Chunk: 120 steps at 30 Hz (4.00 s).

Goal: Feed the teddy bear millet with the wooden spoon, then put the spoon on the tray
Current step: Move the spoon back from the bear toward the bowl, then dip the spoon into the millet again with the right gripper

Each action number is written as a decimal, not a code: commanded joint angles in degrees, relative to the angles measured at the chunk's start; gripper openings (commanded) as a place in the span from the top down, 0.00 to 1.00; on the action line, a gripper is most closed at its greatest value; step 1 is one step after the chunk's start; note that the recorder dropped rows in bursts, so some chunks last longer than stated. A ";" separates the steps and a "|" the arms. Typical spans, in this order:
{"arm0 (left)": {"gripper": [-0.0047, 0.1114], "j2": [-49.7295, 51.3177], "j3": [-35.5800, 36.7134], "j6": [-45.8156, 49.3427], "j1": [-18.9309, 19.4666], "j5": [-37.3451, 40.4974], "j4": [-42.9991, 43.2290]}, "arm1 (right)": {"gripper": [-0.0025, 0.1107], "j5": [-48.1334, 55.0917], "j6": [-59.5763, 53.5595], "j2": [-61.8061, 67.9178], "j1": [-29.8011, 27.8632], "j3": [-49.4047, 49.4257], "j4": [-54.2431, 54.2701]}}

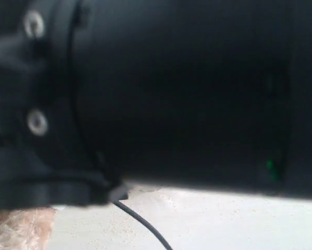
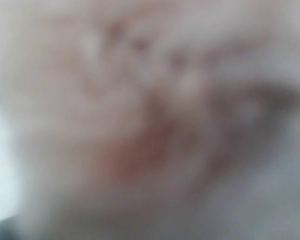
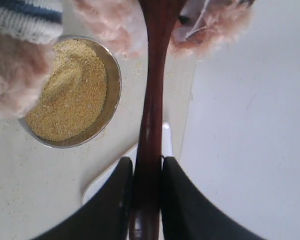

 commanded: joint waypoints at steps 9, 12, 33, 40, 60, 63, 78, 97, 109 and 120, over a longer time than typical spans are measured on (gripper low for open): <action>0.92 -0.44 0.13 0.20 0.11 0.90 -1.02 | 0.97 -0.10 3.91 -2.24 0.10 2.27 -5.39; 0.92 -0.44 0.13 0.20 0.11 0.90 -1.02 | 0.97 -0.10 4.07 -2.24 0.10 2.27 -6.11; 0.92 -0.44 0.13 0.20 0.11 0.90 -1.02 | 0.97 -0.10 18.84 -15.09 -2.18 7.90 3.73; 0.92 -0.44 0.13 0.20 0.11 0.90 -1.02 | 0.97 -0.10 7.49 -18.02 -15.20 10.24 25.11; 0.92 -0.44 0.13 0.20 0.11 0.90 -1.02 | 0.97 -0.10 -0.60 -1.35 -16.81 10.88 6.77; 0.92 -0.44 0.13 0.20 0.11 0.90 -1.02 | 0.97 -0.10 -0.21 1.07 -14.86 10.88 2.91; 0.92 -0.44 0.13 0.20 0.11 0.90 -1.02 | 0.97 -0.10 1.59 5.22 -14.45 18.12 -5.34; 0.92 -0.44 0.13 0.20 0.11 0.90 -1.02 | 0.97 -2.14 3.03 9.11 -14.45 15.52 2.21; 0.92 -0.44 0.13 0.20 0.11 0.90 -1.02 | 0.97 -5.36 2.83 9.11 -14.83 10.58 17.13; 0.92 -0.44 0.13 0.20 0.11 0.90 -1.02 | 0.97 -3.23 2.44 8.22 -19.96 6.08 26.02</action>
